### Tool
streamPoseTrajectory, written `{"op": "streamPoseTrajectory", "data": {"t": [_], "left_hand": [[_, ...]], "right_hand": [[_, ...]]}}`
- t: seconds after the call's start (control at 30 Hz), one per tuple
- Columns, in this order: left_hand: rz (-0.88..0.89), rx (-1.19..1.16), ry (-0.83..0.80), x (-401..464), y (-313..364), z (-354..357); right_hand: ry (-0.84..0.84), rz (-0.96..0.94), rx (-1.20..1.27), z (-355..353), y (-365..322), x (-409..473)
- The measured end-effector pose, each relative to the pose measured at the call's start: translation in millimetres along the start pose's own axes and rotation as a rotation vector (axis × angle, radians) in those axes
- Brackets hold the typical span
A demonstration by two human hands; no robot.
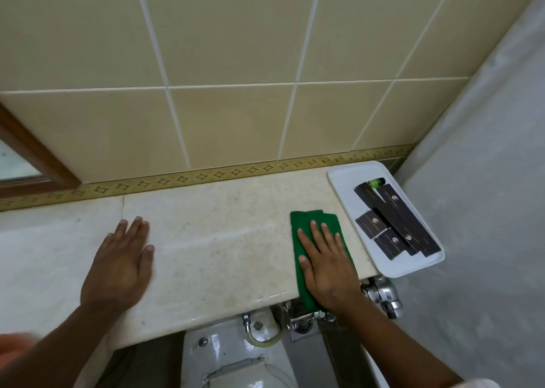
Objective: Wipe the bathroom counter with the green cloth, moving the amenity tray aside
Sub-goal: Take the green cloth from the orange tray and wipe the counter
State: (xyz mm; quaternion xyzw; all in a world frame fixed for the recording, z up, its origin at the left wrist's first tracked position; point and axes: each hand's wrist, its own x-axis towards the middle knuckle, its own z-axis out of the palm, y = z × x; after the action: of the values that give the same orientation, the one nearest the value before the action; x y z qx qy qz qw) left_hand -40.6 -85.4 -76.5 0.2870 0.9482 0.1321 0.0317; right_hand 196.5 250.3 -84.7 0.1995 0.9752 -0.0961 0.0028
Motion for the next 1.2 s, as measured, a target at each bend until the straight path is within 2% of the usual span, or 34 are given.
{"op": "streamPoseTrajectory", "data": {"t": [0.3, 0.6, 0.73, 0.87, 0.93, 1.07, 1.2], "left_hand": [[0.004, 0.007, 0.02, 2, -4, 4], [-0.009, 0.014, 0.012, -1, 3, -6], [-0.031, 0.016, 0.0, -2, 6, -8], [-0.026, 0.025, 0.007, -1, 5, -7], [-0.032, 0.025, 0.002, -3, 3, -5], [-0.023, 0.026, -0.005, -1, -1, -2], [-0.027, 0.013, -0.004, -1, 1, -3]], "right_hand": [[-0.045, -0.033, -0.065, -17, 4, 125], [-0.037, -0.02, -0.04, -9, -5, 24], [-0.046, 0.018, -0.006, 0, -79, 5], [-0.075, -0.234, 0.0, 26, -207, 10], [-0.096, -0.299, 0.013, 33, -239, 6], [-0.072, -0.295, 0.011, 32, -193, 4], [-0.048, -0.062, -0.003, 15, -107, 22]]}}
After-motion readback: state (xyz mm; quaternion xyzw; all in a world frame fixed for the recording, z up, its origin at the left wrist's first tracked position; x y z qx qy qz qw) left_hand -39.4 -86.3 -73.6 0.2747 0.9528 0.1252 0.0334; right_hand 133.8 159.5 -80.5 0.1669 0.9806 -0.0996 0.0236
